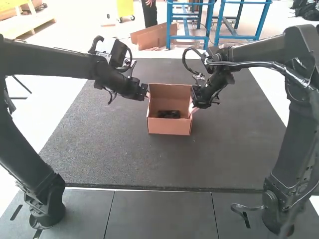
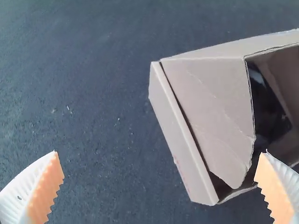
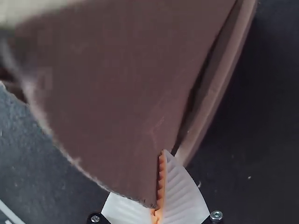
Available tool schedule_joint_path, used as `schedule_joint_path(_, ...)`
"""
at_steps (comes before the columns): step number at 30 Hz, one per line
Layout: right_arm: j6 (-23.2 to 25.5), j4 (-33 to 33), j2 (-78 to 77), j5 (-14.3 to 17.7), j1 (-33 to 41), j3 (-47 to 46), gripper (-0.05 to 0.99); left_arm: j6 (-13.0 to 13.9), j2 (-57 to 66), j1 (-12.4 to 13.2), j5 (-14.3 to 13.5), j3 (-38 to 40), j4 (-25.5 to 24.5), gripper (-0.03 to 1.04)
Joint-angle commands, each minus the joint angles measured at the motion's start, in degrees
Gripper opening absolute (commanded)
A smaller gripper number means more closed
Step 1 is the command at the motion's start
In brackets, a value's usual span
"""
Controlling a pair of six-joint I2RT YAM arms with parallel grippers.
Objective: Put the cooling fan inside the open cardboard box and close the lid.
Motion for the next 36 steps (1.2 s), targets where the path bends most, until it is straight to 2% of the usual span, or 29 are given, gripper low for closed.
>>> schedule_joint_path(1,-1.58,-0.45,-3.55,2.14,1.59,-1.11,-0.01,1.55,-3.74,-0.33,0.02,-0.75,-1.04,0.97)
schedule_joint_path(4,-1.58,-0.45,-3.55,3.46,1.76,-1.2,0.0,2.87,-5.85,-0.15,-1.39,-0.84,-2.88,0.97)
schedule_joint_path(5,-1.49,-0.54,-3.55,3.46,1.76,-1.02,0.03,2.96,-6.46,-0.07,-1.65,-0.75,-3.23,0.97)
schedule_joint_path(9,0.62,-0.54,-4.7,3.11,1.23,1.7,0.57,3.48,-8.49,0.02,-4.2,0.74,-2.88,0.97)
schedule_joint_path(10,1.59,-0.54,-5.14,2.05,1.15,2.49,0.77,3.57,-8.57,0.2,-4.73,1.53,-2.62,0.97)
schedule_joint_path(11,1.85,-0.54,-5.49,0.82,0.97,3.28,0.92,3.48,-8.57,0.37,-5.08,2.5,-2.27,0.97)
schedule_joint_path(14,1.85,-1.24,-6.81,-1.9,0.18,5.13,0.92,3.57,-7.96,0.81,-5.69,5.05,-0.42,0.97)
schedule_joint_path(17,1.68,-1.5,-9.62,-1.64,-0.87,5.48,0.92,3.57,-5.67,0.46,-6.13,7.68,0.55,0.97)
schedule_joint_path(19,1.41,-1.24,-11.82,-0.23,-1.75,4.43,0.92,3.57,-3.74,0.37,-6.4,9.27,1.34,0.97)
schedule_joint_path(22,0.97,2.36,-15.77,4.42,-3.86,1.79,0.92,3.57,-0.66,0.29,-6.75,11.99,2.48,0.97)
schedule_joint_path(25,0.53,8.51,-19.73,10.31,-5.71,-1.64,0.92,3.57,2.59,-0.42,-6.75,14.89,2.92,0.97)
schedule_joint_path(28,0.8,15.28,-23.24,13.48,-7.64,-4.54,0.92,3.48,5.75,-1.65,-6.75,17.35,3.18,0.97)
schedule_joint_path(30,0.8,18.09,-24.74,14.36,-8.7,-5.51,0.92,3.48,7.51,-2.44,-6.75,18.85,3.45,0.97)
schedule_joint_path(36,0.53,18.09,-25.88,14.71,-10.37,-6.38,0.92,3.4,12.26,-3.67,-6.75,21.13,3.71,0.97)
